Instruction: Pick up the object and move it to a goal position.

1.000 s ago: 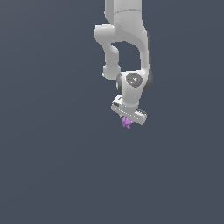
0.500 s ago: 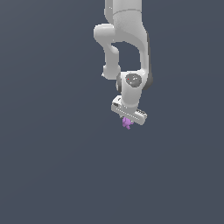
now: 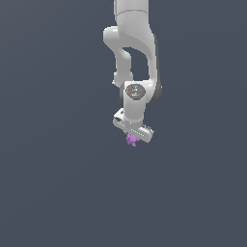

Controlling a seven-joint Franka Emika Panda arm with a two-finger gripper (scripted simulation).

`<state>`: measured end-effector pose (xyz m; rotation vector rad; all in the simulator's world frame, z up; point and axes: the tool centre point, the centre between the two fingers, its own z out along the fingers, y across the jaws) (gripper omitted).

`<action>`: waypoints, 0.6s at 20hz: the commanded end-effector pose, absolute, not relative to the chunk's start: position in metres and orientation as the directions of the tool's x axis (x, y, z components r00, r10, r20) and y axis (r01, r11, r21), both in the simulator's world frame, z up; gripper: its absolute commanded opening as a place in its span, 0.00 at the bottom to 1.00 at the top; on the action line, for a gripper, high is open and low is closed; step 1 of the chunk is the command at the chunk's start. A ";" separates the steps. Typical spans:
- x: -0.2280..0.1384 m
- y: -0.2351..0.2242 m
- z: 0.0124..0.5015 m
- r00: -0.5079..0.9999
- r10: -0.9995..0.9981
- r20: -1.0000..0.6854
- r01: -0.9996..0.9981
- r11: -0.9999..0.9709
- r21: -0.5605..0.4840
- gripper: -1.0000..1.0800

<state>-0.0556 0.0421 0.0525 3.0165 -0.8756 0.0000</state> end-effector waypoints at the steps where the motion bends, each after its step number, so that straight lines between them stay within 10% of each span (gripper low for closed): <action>1: -0.044 0.023 0.056 0.844 -0.536 0.000 -0.536 -0.844 0.000 0.00; 12: 0.019 -0.071 0.070 0.845 -0.534 0.000 -0.534 -0.845 0.000 0.00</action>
